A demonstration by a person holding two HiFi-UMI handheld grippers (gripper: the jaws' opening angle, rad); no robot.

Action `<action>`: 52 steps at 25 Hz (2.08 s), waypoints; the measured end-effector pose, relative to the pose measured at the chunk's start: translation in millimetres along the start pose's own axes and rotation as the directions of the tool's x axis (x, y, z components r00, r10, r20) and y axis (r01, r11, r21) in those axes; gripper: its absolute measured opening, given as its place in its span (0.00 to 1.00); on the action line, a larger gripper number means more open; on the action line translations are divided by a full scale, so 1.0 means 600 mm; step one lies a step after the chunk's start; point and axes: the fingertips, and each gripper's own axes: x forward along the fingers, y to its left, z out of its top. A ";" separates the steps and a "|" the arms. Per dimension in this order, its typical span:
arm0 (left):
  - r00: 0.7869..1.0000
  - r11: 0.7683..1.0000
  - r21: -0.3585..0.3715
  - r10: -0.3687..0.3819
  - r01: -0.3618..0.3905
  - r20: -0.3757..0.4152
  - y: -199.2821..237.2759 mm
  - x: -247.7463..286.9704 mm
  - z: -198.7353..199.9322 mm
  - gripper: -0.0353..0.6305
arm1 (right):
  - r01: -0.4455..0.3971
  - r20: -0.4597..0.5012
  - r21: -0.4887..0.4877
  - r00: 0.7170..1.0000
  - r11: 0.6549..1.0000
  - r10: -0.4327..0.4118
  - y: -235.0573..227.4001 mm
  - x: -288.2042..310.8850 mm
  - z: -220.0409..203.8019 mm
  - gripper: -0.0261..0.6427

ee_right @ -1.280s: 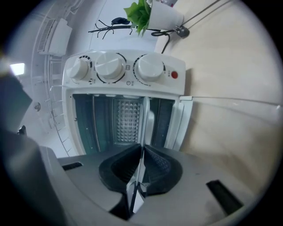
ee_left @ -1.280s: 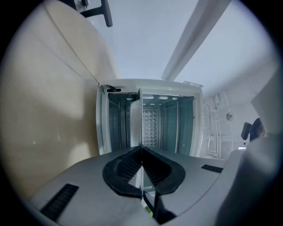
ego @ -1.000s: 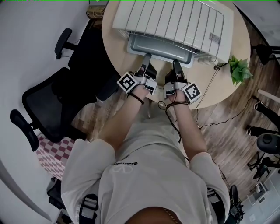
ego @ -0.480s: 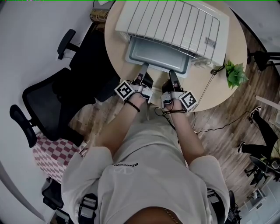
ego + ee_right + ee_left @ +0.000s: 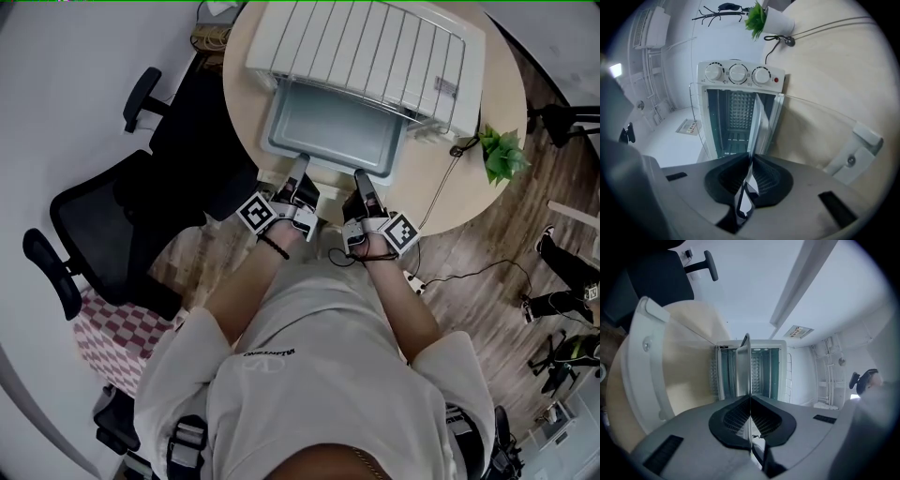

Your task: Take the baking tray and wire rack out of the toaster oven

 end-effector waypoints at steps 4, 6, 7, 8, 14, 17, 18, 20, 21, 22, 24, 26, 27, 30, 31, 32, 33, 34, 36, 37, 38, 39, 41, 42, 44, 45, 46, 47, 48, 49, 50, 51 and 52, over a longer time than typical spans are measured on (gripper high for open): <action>0.999 1.000 0.014 0.007 -0.007 -0.031 -0.012 -0.028 -0.007 0.06 | 0.015 -0.019 0.006 1.000 1.000 -0.015 0.004 -0.023 -0.024 0.08; 0.999 1.000 0.018 0.001 0.000 -0.038 -0.016 -0.038 -0.009 0.06 | 0.021 -0.028 -0.016 0.999 1.000 -0.021 0.005 -0.033 -0.031 0.08; 0.999 1.000 0.018 -0.004 0.004 -0.039 -0.019 -0.043 -0.010 0.06 | 0.018 -0.032 -0.028 0.999 0.999 -0.019 0.007 -0.036 -0.033 0.08; 0.999 1.000 0.019 -0.008 0.009 -0.039 -0.022 -0.046 -0.010 0.06 | 0.013 -0.036 -0.036 0.999 0.999 -0.014 0.010 -0.039 -0.036 0.08; 0.999 0.999 0.020 -0.035 0.035 -0.035 -0.062 -0.075 -0.010 0.06 | -0.006 -0.072 -0.067 0.997 0.998 0.001 0.047 -0.065 -0.064 0.08; 0.998 0.998 0.037 -0.051 0.052 -0.036 -0.088 -0.092 -0.009 0.06 | -0.024 -0.091 -0.084 0.996 0.996 0.016 0.067 -0.078 -0.080 0.08; 0.998 0.998 0.038 -0.054 0.055 -0.034 -0.096 -0.099 -0.008 0.06 | -0.031 -0.097 -0.087 0.995 0.996 0.023 0.075 -0.082 -0.086 0.08; 0.998 0.997 0.038 -0.059 0.060 -0.023 -0.107 -0.115 -0.006 0.06 | -0.043 -0.112 -0.103 0.993 0.994 0.031 0.086 -0.088 -0.098 0.08; 0.998 0.997 0.039 -0.062 0.063 -0.016 -0.112 -0.123 -0.004 0.06 | -0.053 -0.124 -0.120 0.992 0.991 0.038 0.092 -0.089 -0.103 0.08; 0.998 0.997 0.044 -0.066 0.067 -0.010 -0.116 -0.130 -0.003 0.06 | -0.062 -0.138 -0.136 0.989 0.989 0.043 0.096 -0.089 -0.107 0.08; 0.997 0.996 0.057 -0.075 0.075 0.003 -0.126 -0.143 0.002 0.06 | -0.081 -0.170 -0.158 0.984 0.984 0.054 0.102 -0.089 -0.116 0.08; 0.997 0.995 0.070 -0.079 0.078 0.017 -0.139 -0.160 0.010 0.06 | -0.104 -0.204 -0.167 0.977 0.980 0.069 0.113 -0.090 -0.132 0.08; 0.996 0.994 0.075 -0.080 0.077 0.029 -0.147 -0.170 0.016 0.06 | -0.117 -0.223 -0.172 0.972 0.978 0.077 0.119 -0.090 -0.142 0.08; 0.994 0.992 0.098 -0.086 0.079 0.072 -0.173 -0.198 0.038 0.06 | -0.168 -0.285 -0.205 0.953 0.964 0.105 0.142 -0.082 -0.171 0.08; 0.992 0.991 0.107 -0.090 0.080 0.089 -0.181 -0.207 0.046 0.06 | -0.185 -0.307 -0.212 0.945 0.960 0.114 0.149 -0.077 -0.180 0.09; 0.990 0.990 0.115 -0.094 0.081 0.107 -0.189 -0.215 0.054 0.06 | -0.199 -0.327 -0.215 0.937 0.956 0.122 0.157 -0.072 -0.189 0.09; 0.987 0.989 0.124 -0.098 0.082 0.126 -0.196 -0.224 0.063 0.06 | -0.214 -0.347 -0.214 0.929 0.953 0.130 0.166 -0.067 -0.199 0.09; 0.984 0.988 0.132 -0.101 0.082 0.144 -0.205 -0.232 0.071 0.06 | -0.228 -0.366 -0.213 0.920 0.950 0.139 0.174 -0.062 -0.210 0.09; 0.977 0.986 0.148 -0.107 0.081 0.183 -0.222 -0.251 0.090 0.06 | -0.264 -0.406 -0.207 0.899 0.942 0.163 0.192 -0.053 -0.232 0.09; 0.973 0.985 0.155 -0.110 0.079 0.201 -0.231 -0.260 0.098 0.06 | -0.284 -0.426 -0.204 0.887 0.937 0.176 0.201 -0.047 -0.243 0.09; 0.969 0.984 0.163 -0.112 0.077 0.218 -0.238 -0.270 0.108 0.06 | -0.304 -0.445 -0.201 0.875 0.931 0.190 0.211 -0.042 -0.255 0.09; 0.965 0.982 0.170 -0.117 0.077 0.234 -0.246 -0.279 0.117 0.06 | -0.324 -0.464 -0.197 0.862 0.925 0.204 0.221 -0.037 -0.267 0.09; 0.956 0.980 0.185 -0.128 0.081 0.264 -0.261 -0.295 0.136 0.06 | -0.344 -0.499 -0.196 0.841 0.918 0.209 0.236 -0.026 -0.289 0.09; 0.951 0.978 0.193 -0.135 0.083 0.278 -0.268 -0.302 0.146 0.06 | -0.347 -0.515 -0.200 0.833 0.916 0.203 0.241 -0.021 -0.298 0.09; 0.942 0.973 0.212 -0.151 0.088 0.301 -0.285 -0.312 0.162 0.06 | -0.369 -0.542 -0.200 0.814 0.908 0.211 0.257 -0.011 -0.314 0.09; 0.936 0.971 0.220 -0.159 0.091 0.313 -0.293 -0.315 0.169 0.06 | -0.384 -0.553 -0.198 0.803 0.902 0.221 0.267 -0.005 -0.320 0.09; 0.931 0.969 0.226 -0.167 0.095 0.325 -0.301 -0.317 0.176 0.06 | -0.399 -0.564 -0.196 0.793 0.896 0.229 0.276 0.000 -0.324 0.09; 0.925 0.968 0.230 -0.176 0.101 0.337 -0.309 -0.319 0.181 0.06 | -0.412 -0.575 -0.196 0.783 0.890 0.236 0.285 0.004 -0.329 0.09; 0.920 0.967 0.232 -0.185 0.107 0.347 -0.317 -0.321 0.185 0.06 | -0.424 -0.584 -0.196 0.775 0.884 0.242 0.294 0.007 -0.332 0.09; 0.916 0.965 0.236 -0.193 0.113 0.353 -0.326 -0.322 0.189 0.06 | -0.436 -0.592 -0.196 0.767 0.878 0.249 0.303 0.010 -0.335 0.09; 0.912 0.963 0.242 -0.202 0.119 0.356 -0.336 -0.322 0.192 0.06 | -0.447 -0.598 -0.195 0.760 0.873 0.256 0.312 0.011 -0.337 0.09; 0.910 0.960 0.250 -0.211 0.125 0.357 -0.346 -0.322 0.194 0.06 | -0.457 -0.602 -0.194 0.754 0.868 0.263 0.322 0.012 -0.339 0.09; 0.908 0.957 0.259 -0.220 0.131 0.356 -0.356 -0.322 0.197 0.06 | -0.467 -0.605 -0.193 0.749 0.863 0.270 0.331 0.013 -0.341 0.09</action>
